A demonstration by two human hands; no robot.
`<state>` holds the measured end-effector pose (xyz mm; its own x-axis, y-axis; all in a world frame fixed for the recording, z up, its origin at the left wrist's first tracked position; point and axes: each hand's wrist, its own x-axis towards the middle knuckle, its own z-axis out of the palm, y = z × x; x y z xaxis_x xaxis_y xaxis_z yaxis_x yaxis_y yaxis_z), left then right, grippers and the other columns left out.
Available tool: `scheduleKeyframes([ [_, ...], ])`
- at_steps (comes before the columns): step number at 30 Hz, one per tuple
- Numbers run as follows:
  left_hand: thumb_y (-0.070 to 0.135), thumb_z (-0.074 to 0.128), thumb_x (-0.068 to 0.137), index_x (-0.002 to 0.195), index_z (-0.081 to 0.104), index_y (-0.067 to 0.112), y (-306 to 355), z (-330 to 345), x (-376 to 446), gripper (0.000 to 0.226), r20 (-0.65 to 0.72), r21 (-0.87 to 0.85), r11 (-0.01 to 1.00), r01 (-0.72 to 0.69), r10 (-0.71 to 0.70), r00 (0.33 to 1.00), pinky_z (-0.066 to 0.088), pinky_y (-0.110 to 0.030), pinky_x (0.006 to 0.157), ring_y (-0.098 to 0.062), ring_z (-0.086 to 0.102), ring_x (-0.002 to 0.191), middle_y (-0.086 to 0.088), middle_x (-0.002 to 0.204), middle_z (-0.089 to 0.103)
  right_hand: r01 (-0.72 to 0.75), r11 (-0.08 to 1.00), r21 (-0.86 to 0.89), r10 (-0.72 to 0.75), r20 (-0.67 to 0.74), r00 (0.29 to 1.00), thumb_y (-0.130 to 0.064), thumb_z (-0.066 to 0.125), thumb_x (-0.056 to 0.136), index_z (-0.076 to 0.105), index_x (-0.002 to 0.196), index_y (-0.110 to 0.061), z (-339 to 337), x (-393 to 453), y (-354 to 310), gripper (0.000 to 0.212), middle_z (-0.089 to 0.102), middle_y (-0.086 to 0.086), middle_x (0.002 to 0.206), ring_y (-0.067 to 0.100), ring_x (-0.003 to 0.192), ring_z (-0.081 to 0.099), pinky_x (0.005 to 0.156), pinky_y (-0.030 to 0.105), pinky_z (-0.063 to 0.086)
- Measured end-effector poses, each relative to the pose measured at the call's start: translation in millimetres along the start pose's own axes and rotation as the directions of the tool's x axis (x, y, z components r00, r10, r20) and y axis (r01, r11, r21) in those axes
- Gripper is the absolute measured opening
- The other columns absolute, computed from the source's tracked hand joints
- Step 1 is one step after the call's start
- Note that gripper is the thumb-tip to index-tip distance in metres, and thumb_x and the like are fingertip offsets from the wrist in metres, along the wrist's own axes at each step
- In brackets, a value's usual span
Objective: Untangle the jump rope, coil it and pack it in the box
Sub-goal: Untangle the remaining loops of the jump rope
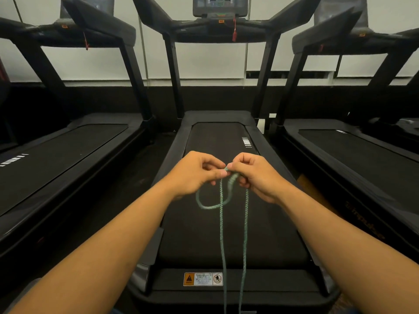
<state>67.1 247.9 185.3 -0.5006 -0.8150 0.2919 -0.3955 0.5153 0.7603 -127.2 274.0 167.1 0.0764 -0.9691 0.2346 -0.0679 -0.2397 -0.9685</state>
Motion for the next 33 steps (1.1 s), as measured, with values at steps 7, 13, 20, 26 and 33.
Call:
scheduleKeyframes([
  [7,0.013,0.063,0.098,0.079,0.071,0.012,-5,-12,9,0.020,-0.354,-0.198,0.978,0.061,-0.130,0.926,0.051,-0.035,0.071,-0.014,0.058,0.060,-0.007,0.068,0.062,-0.056,0.998,-0.011,0.056,0.008,0.998,0.005,0.067,0.087,0.057,0.076,-0.016,-7,1,3,0.026,0.073,0.009,0.079,0.008,0.047,0.043,0.047,0.019,0.032],
  [13,0.019,0.058,0.101,0.078,0.066,0.020,-31,-60,7,0.024,-0.695,-0.320,0.938,0.132,-0.327,0.640,0.054,-0.038,0.081,-0.021,0.066,0.077,-0.002,0.076,0.064,-0.095,0.995,0.043,0.097,-0.041,0.994,0.012,0.060,0.087,0.055,0.074,-0.013,-25,0,13,0.028,0.071,0.014,0.079,0.010,0.048,0.041,0.046,0.022,0.030],
  [20,0.024,0.074,0.090,0.121,0.071,0.018,-14,-7,4,0.031,-0.280,0.311,0.950,-0.017,0.108,0.954,0.043,-0.017,0.092,-0.009,0.063,0.105,0.002,0.114,0.071,-0.068,0.997,0.043,0.068,0.013,0.998,0.009,0.067,0.086,0.056,0.076,-0.015,-9,2,6,0.028,0.069,0.010,0.077,0.009,0.048,0.043,0.047,0.021,0.031],
  [26,0.037,0.068,0.093,0.099,0.073,0.029,1,29,5,0.011,-0.151,0.462,0.882,-0.098,0.187,0.971,0.056,-0.039,0.081,-0.011,0.067,0.087,0.012,0.086,0.072,-0.046,0.999,0.014,0.046,0.011,0.999,0.003,0.069,0.089,0.057,0.078,-0.015,-9,-1,4,0.024,0.064,0.005,0.071,0.007,0.048,0.043,0.047,0.020,0.033],
  [33,0.034,0.065,0.092,0.087,0.069,0.027,-11,-9,9,0.010,-0.442,0.454,0.881,0.133,0.093,0.892,0.056,-0.042,0.077,-0.027,0.068,0.085,0.003,0.085,0.072,-0.082,0.991,0.105,0.085,-0.030,0.996,0.012,0.061,0.087,0.056,0.076,-0.013,-19,0,6,0.027,0.072,0.010,0.075,0.009,0.046,0.044,0.047,0.021,0.032],
])
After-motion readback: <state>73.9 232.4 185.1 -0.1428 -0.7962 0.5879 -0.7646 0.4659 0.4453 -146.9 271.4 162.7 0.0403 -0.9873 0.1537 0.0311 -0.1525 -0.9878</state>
